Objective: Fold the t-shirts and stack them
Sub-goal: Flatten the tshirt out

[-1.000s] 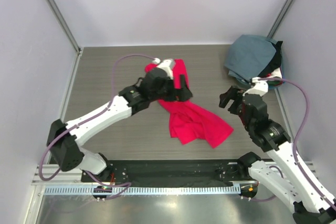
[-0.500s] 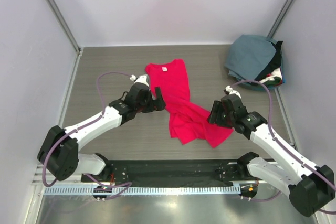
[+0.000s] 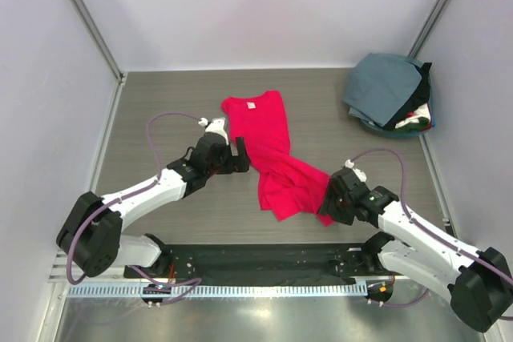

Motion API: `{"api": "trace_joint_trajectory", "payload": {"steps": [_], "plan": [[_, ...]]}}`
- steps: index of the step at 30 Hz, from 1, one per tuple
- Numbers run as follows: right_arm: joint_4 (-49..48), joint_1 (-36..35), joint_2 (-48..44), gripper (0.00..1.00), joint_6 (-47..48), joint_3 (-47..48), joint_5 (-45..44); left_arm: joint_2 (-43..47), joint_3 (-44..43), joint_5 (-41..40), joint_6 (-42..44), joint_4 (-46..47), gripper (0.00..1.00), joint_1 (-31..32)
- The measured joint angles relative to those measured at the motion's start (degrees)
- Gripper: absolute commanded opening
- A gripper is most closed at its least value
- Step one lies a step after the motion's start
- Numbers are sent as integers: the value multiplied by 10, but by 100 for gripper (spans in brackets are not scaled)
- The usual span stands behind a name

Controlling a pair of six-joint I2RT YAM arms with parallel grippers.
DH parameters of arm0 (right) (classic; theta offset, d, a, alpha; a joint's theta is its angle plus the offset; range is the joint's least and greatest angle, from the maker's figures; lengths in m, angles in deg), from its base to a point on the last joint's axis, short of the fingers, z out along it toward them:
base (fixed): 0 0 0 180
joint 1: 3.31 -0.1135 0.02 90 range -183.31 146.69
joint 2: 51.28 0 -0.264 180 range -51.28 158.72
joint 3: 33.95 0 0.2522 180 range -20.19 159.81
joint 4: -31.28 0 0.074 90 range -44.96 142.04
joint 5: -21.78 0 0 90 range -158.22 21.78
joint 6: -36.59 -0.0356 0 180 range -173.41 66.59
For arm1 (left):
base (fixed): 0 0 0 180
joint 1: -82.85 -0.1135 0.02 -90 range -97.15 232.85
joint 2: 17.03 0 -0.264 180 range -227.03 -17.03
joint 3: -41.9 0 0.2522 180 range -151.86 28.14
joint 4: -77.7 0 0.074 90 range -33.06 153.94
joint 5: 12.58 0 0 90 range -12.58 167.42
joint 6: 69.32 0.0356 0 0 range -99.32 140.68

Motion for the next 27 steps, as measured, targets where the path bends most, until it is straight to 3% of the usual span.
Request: {"api": "trace_joint_trajectory", "payload": {"steps": [13,20,24,26,27], "plan": [[30,-151,68,52,-83,5,-70,22,6,0,2,22,95,0],[32,-163,97,45,-107,22,-129,22,7,7,2,26,95,0],[27,-163,82,22,-116,22,-155,22,7,10,2,27,95,0],[25,-163,85,1,-117,22,-161,22,7,12,1,27,95,0],[24,-163,87,1,-118,22,-163,23,7,12,1,27,95,0]]}}
